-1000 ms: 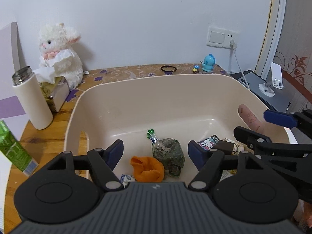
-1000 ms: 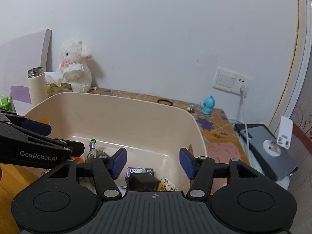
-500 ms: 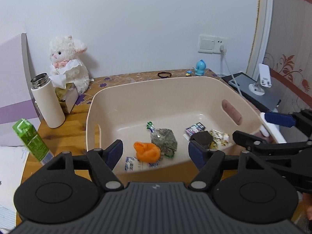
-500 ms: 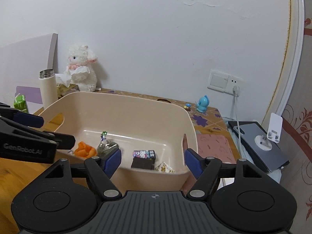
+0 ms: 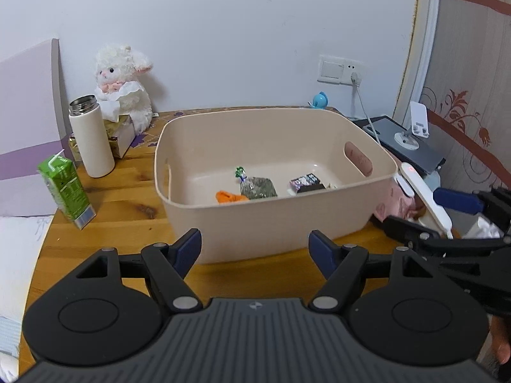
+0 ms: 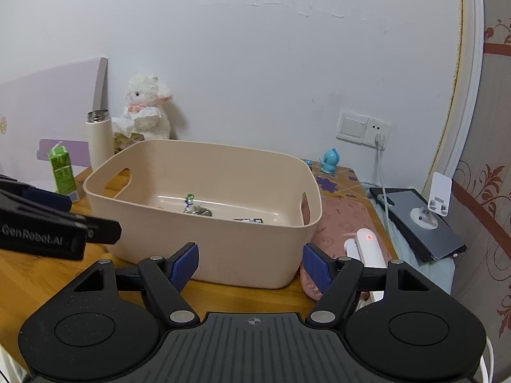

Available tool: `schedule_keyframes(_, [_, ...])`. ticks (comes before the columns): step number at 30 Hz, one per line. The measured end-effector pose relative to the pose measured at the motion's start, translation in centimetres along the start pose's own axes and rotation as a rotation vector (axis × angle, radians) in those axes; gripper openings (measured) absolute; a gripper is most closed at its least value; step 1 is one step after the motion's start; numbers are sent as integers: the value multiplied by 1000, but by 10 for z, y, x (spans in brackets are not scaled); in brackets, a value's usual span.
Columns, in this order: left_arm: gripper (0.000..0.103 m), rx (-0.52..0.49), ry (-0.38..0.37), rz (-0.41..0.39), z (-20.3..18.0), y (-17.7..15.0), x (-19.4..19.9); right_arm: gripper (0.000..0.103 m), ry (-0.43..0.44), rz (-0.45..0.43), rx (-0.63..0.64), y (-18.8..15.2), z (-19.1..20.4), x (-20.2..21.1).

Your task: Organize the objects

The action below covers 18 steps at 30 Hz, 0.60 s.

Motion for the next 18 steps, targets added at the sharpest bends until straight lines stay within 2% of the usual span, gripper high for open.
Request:
schedule_keyframes(7, [75, -15, 8, -11, 0, -25, 22, 75, 1, -25, 7, -10, 8, 26])
schedule_keyframes(18, [75, -42, 9, -37, -7, -46, 55, 77, 41, -4, -24, -40, 16, 51])
Point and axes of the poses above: each gripper's, at about its wrist camera, not at the fingertips, and x roughly against the way its jaws point, z to its left, y to its top, the point moved 9 cm from there along -x, roughly the way its jaws point, and after that the axes turned 13 degrees about z, right-handed, at the moved point
